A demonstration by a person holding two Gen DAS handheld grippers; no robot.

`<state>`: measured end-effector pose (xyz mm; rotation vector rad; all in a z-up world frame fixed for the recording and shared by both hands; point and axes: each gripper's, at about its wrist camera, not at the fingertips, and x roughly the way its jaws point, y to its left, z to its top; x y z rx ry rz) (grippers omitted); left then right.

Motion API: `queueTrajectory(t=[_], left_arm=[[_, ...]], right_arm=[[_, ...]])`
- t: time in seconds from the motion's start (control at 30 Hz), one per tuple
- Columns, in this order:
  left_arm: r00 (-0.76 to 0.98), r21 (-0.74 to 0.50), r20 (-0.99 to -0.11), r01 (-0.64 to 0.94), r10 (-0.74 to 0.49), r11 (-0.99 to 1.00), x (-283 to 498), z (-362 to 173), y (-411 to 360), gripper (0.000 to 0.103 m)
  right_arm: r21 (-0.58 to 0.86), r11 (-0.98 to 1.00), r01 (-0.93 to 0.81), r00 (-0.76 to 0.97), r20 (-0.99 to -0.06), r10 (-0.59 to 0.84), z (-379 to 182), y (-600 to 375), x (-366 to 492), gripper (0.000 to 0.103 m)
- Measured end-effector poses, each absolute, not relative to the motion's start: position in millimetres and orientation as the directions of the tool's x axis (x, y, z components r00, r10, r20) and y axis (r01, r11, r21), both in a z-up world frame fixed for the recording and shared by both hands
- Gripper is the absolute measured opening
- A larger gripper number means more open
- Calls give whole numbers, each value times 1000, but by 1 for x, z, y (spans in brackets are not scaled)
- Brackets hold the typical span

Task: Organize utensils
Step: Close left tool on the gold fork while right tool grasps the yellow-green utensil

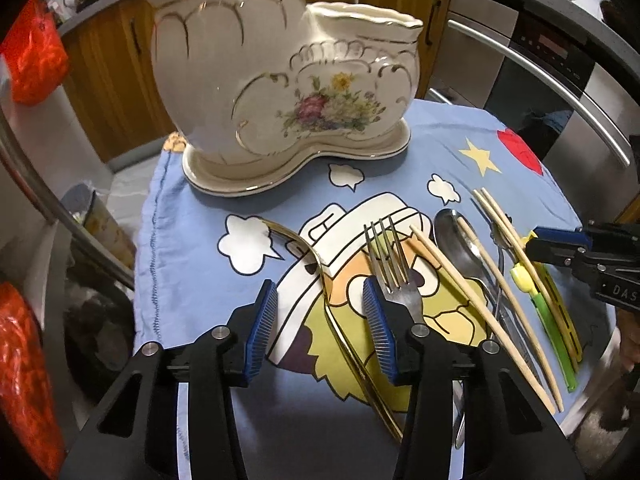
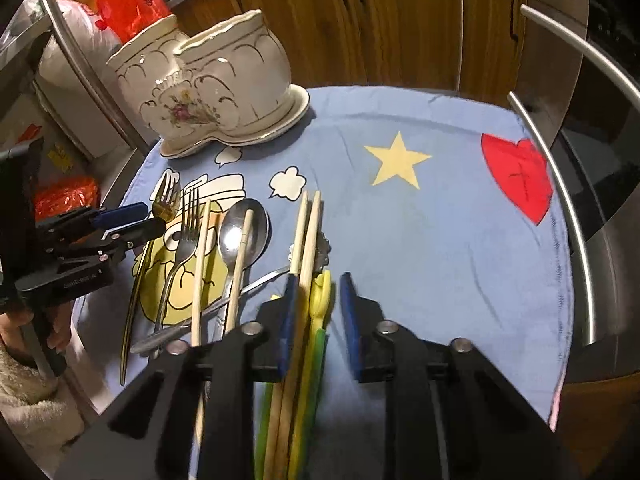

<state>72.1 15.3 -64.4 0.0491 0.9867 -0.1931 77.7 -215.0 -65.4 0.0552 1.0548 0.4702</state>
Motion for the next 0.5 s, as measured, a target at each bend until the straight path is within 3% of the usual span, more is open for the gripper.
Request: queueTrajectory(t=[0.33, 0.47, 0.5], left_arm=[[529, -37, -837, 198, -139, 979, 82, -71, 9, 39], [536, -36, -832, 199, -139, 979, 84, -71, 8, 11], [534, -45, -832, 201, -149, 978, 85, -71, 9, 8]], right_arm=[[298, 894, -335, 389, -820, 419, -67, -217, 80, 15], [307, 891, -336, 397, -811, 429, -64, -220, 78, 7], [309, 889, -337, 403, -806, 433, -62, -221, 77, 7]])
